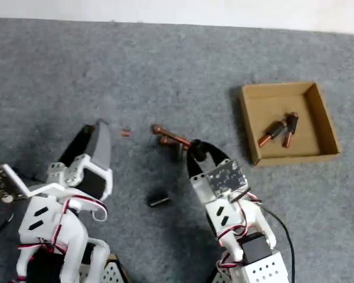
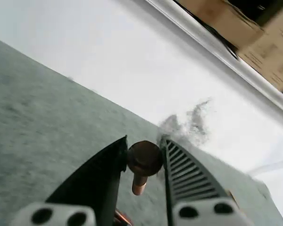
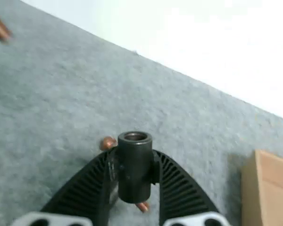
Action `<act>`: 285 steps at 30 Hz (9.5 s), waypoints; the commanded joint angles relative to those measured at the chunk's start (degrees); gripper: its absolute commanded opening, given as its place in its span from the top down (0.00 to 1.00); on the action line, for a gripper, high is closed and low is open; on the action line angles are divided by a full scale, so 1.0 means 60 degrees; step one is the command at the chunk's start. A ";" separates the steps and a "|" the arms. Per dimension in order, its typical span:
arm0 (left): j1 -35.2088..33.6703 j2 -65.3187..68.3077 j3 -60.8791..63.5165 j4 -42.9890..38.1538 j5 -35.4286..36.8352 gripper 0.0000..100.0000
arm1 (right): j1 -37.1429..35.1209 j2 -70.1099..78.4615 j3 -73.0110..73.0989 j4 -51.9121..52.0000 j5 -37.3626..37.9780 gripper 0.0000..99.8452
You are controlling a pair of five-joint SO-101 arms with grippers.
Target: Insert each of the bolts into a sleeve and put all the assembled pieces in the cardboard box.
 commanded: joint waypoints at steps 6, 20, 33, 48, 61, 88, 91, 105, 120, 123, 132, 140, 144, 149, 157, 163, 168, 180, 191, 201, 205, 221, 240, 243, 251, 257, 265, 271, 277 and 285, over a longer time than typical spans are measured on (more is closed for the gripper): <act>0.2322 -0.0051 -0.0110 -0.0322 0.0117 1.00 | -0.1165 -0.0168 0.1077 -0.0549 0.0923 1.00; 0.3597 -0.0051 -0.0022 -0.0234 0.0117 0.99 | -0.1473 -0.0168 0.1092 -0.0300 0.1905 1.00; 0.2864 -0.0125 0.1077 -0.1656 0.0117 0.99 | -0.1473 -0.0168 0.1092 -0.0300 0.1919 1.00; 0.2762 -0.0095 0.1414 -0.2007 0.0630 0.99 | -0.1487 -0.0168 0.1092 -0.0271 0.1919 1.00; 0.3040 -0.0066 0.1736 -0.2462 0.0645 0.99 | -0.1590 -0.0168 0.1092 -0.0227 0.1919 1.00; 0.4242 -0.0095 0.2850 -0.1480 -0.0249 0.99 | -0.1516 -0.0183 0.1092 -0.0081 0.1919 1.00; 0.4315 -0.0095 0.2864 -0.1480 -0.0381 0.99 | -0.1458 -0.0183 0.1092 -0.0081 0.1919 1.00; 0.3626 -0.0110 0.3348 -0.1231 -0.0147 0.60 | -0.1399 -0.0183 0.1092 -0.0066 0.1919 1.00; -0.1326 -0.0095 0.3802 -0.4190 0.2828 0.96 | -0.0007 -0.0183 0.1092 -0.0374 0.1832 1.00; -0.1326 -0.0095 0.4286 -0.5055 0.1729 0.98 | 0.0359 -0.0183 0.1092 -0.0667 0.1817 1.00; -0.1443 -0.0110 0.5150 -0.5348 0.1348 0.99 | 0.2850 -0.0139 0.0652 -0.1648 0.0117 1.00; -0.1458 -0.0095 0.5282 -0.5333 0.1348 0.99 | 0.4227 0.3480 -0.1326 -0.3568 0.0103 1.00; -0.1458 -0.0066 0.5282 -0.5333 0.1348 0.99 | 0.5267 0.7934 -0.4652 -0.3656 -0.0821 1.00; -0.1443 -0.0066 0.5282 -0.5055 0.1348 0.99 | 0.6982 1.3370 -0.9267 -0.3524 -0.2564 1.00; -0.1429 -0.0081 0.5282 -0.4864 0.1333 0.99 | 0.7128 1.9114 -1.5949 0.0989 -0.2608 0.99; -0.1443 -0.0081 0.5282 -0.4864 0.1333 0.99 | 0.6996 2.1590 -1.9963 0.4315 -0.2579 0.88; -0.1443 -0.0066 0.5282 -0.4864 0.1333 0.99 | 0.6777 2.2762 -2.2161 0.6952 -0.2579 0.59; -0.1516 -0.0066 0.5282 -0.4864 0.1333 0.99 | 0.4667 2.2205 -2.6015 1.1978 -0.2652 0.65; -0.1853 -0.0066 0.5282 -0.4864 0.1333 0.99 | 0.2308 2.2147 -2.5824 1.2388 -0.2960 0.66; -0.1853 -0.0051 0.5282 -0.4864 0.1333 0.99 | 0.1663 1.8396 -2.3421 1.2374 -0.2916 0.66; -0.1853 -0.0051 0.5282 -0.4864 0.1333 0.99 | 0.1678 1.6183 -2.1004 1.2256 -0.2696 0.66; -0.1883 -0.0066 0.5282 -0.4689 0.0733 0.99 | 0.1443 0.8725 -0.8930 0.6161 -0.0513 0.66; -0.3304 -0.0095 0.5267 -0.4703 0.0791 0.99 | -0.4081 1.3883 -0.8960 0.5077 0.3004 0.66; -0.3553 -0.0095 0.5282 -0.4703 0.0967 0.99 | -0.4198 1.4205 -0.8974 0.5194 0.3590 0.66; -0.3773 -0.0095 0.5282 -0.4703 0.1685 0.99 | -0.4667 1.4879 -0.8945 0.4974 0.4103 0.66; -0.3773 -0.0110 0.5282 -0.4703 0.1685 0.99 | -0.4740 1.5832 -0.8960 0.4022 0.4132 0.66; -0.3773 -0.0110 0.5282 -0.4689 0.1685 0.99 | -0.4623 1.7531 -0.9004 0.3832 0.4132 0.66; -0.3773 -0.0110 0.5282 -0.4689 0.1685 0.99 | -0.4549 1.7941 -0.9018 0.3832 0.4103 0.66; -0.3729 -0.0110 0.5282 -0.4689 0.1685 0.99 | -0.4549 1.7971 -0.8974 0.3832 0.4073 0.70; -0.3729 -0.0110 0.5282 -0.4689 0.1685 0.99 | -0.4549 1.7971 -0.8974 0.3832 0.4073 0.98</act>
